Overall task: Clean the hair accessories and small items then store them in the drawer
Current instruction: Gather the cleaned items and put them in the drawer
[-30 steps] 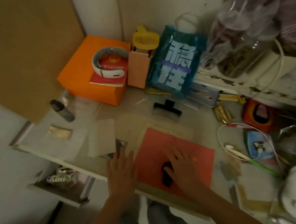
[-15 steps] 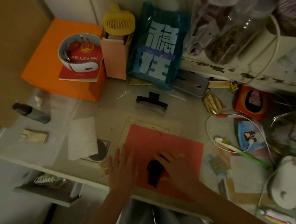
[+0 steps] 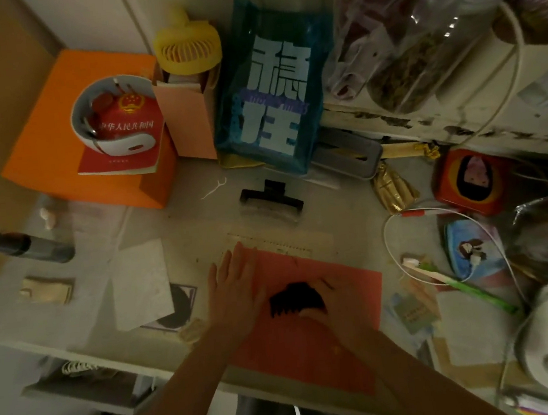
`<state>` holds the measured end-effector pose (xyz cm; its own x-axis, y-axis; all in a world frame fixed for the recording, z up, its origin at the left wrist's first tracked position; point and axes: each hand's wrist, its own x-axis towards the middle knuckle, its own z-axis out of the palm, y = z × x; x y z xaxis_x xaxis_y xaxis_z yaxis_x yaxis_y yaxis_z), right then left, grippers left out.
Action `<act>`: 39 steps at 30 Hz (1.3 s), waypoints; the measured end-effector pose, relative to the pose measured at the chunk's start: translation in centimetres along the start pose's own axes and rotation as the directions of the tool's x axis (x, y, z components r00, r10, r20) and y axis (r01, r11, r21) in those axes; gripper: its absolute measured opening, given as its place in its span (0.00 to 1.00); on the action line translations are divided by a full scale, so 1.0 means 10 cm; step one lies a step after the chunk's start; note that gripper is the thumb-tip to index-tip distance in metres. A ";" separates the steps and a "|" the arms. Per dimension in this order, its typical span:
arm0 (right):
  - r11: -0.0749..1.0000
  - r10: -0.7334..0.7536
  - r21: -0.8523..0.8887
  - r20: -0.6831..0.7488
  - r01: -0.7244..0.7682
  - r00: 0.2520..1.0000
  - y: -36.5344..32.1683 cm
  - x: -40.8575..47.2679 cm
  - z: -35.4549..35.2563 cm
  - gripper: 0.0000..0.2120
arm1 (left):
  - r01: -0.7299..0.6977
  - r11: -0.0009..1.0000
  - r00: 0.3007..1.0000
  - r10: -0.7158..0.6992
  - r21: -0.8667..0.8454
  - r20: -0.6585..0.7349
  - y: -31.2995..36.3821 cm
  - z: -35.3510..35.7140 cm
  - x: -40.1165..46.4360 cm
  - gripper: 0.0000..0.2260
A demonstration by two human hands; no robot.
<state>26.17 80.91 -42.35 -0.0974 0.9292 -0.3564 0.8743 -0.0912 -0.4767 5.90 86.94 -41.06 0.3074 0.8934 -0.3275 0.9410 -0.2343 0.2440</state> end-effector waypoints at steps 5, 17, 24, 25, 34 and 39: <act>0.995 0.072 0.079 -0.204 -0.057 0.976 0.15 0.24 -0.12 0.22 | -0.001 0.999 0.997 -0.003 -0.053 -0.074 0.10 -0.09 0.36 0.28; 0.968 0.157 0.238 -0.310 -0.084 0.938 0.25 0.44 -0.24 0.24 | -0.134 0.986 0.974 0.112 -0.100 -0.198 -0.12 -0.26 1.28 0.37; 0.937 0.219 0.328 -0.291 -0.118 0.931 0.26 0.46 -0.19 0.21 | -0.119 0.864 0.987 0.050 -0.489 -0.151 -0.14 -0.27 1.49 0.28; 0.926 0.234 0.354 -0.274 -0.128 0.933 0.26 0.45 -0.19 0.20 | -0.114 0.860 0.986 0.037 -0.497 -0.162 -0.11 -0.26 1.46 0.26; 0.909 0.270 0.378 -0.219 -0.173 0.938 0.15 0.35 -0.34 0.18 | 0.062 0.702 0.929 -0.300 -0.709 -0.217 -0.06 -0.31 0.97 0.22; 0.883 0.253 0.450 -0.218 -0.133 0.942 -0.14 0.33 -0.43 0.15 | 0.092 0.636 0.852 -0.449 -0.766 -0.271 -0.15 -0.50 0.51 0.18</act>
<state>26.67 85.67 -39.37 0.2336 0.9307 -0.2814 0.5711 -0.3656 -0.7350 5.37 93.75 -38.54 -0.1989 0.9698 -0.1413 0.5187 0.2265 0.8244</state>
